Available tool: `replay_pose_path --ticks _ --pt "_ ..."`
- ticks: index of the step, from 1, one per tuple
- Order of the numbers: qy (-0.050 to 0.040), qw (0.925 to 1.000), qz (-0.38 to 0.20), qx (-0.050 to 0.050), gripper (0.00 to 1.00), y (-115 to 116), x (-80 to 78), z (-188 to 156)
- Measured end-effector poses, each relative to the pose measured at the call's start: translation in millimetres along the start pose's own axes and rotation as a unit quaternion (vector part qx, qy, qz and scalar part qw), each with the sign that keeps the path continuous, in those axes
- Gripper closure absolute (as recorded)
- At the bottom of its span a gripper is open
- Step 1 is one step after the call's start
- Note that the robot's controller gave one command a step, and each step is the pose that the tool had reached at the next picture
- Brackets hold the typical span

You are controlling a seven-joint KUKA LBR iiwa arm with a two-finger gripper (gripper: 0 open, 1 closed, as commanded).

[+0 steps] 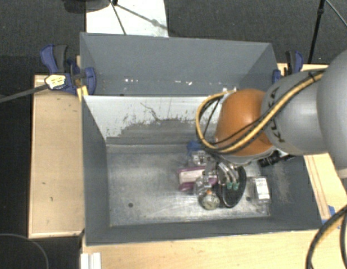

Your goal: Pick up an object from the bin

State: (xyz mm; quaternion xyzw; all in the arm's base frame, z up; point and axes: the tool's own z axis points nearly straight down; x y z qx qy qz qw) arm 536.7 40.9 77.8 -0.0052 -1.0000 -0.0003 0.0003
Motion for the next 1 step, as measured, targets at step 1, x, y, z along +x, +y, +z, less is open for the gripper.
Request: replay_pose_path --ticks 1 --pt "-0.0049 0.9993 -0.037 0.000 1.00 12.1 3.1 -165.6"
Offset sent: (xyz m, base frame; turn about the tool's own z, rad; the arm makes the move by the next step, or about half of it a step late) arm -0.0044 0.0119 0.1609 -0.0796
